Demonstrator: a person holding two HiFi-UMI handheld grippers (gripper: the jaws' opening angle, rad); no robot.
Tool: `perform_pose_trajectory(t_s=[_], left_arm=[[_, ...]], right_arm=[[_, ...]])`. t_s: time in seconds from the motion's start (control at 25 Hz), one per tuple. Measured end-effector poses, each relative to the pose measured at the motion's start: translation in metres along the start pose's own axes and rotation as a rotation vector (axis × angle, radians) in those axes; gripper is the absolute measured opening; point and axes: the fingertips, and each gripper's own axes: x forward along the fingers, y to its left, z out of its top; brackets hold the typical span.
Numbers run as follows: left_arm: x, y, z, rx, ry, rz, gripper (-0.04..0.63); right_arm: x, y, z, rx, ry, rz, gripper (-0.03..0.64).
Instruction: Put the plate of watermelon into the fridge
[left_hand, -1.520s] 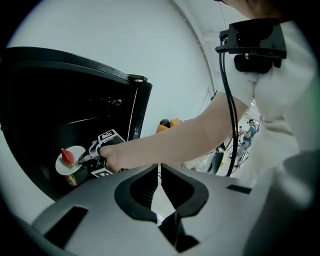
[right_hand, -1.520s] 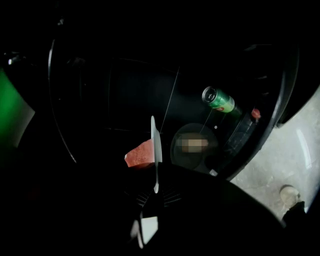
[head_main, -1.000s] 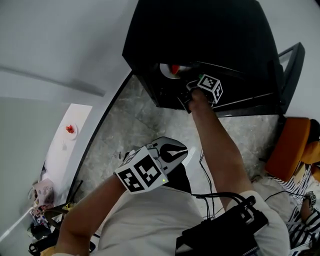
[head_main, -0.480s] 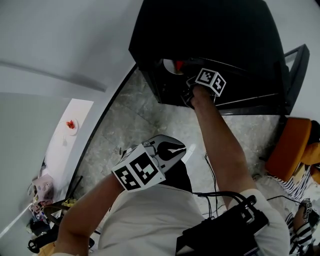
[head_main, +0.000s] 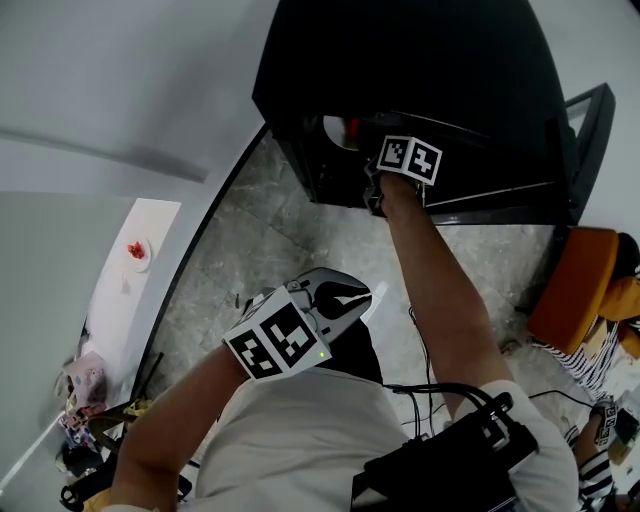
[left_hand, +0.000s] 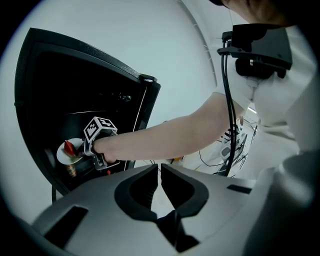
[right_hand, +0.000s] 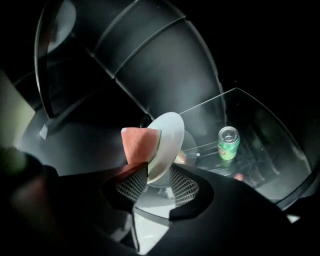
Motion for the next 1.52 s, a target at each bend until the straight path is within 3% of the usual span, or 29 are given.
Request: perform_pose_trajectory(t_s=[0.28, 0.48, 0.68, 1.08, 1.52], left_arm=[[0.001, -0.002, -0.004, -0.004, 0.004, -0.01, 0.029], [0.0, -0.003, -0.008, -0.02, 0.006, -0.006, 0.029], [-0.003, 0.002, -0.005, -0.024, -0.004, 0.003, 0.028], [-0.012, -0.016, 0.001, -0.01, -0.021, -0.001, 0.029], [-0.051, -0.085, -0.014, 0.037, -0.051, 0.004, 0.028]], right_arm=[[-0.002, -0.007, -0.001, -0.144, 0.063, -0.095, 0.161], [-0.003, -0.01, 0.0, -0.18, 0.061, -0.139, 0.184], [-0.007, -0.013, 0.001, -0.284, 0.053, -0.222, 0.209], [-0.041, -0.001, -0.006, -0.346, 0.051, -0.21, 0.209], [-0.124, 0.047, -0.072, -0.414, 0.064, -0.164, 0.196]])
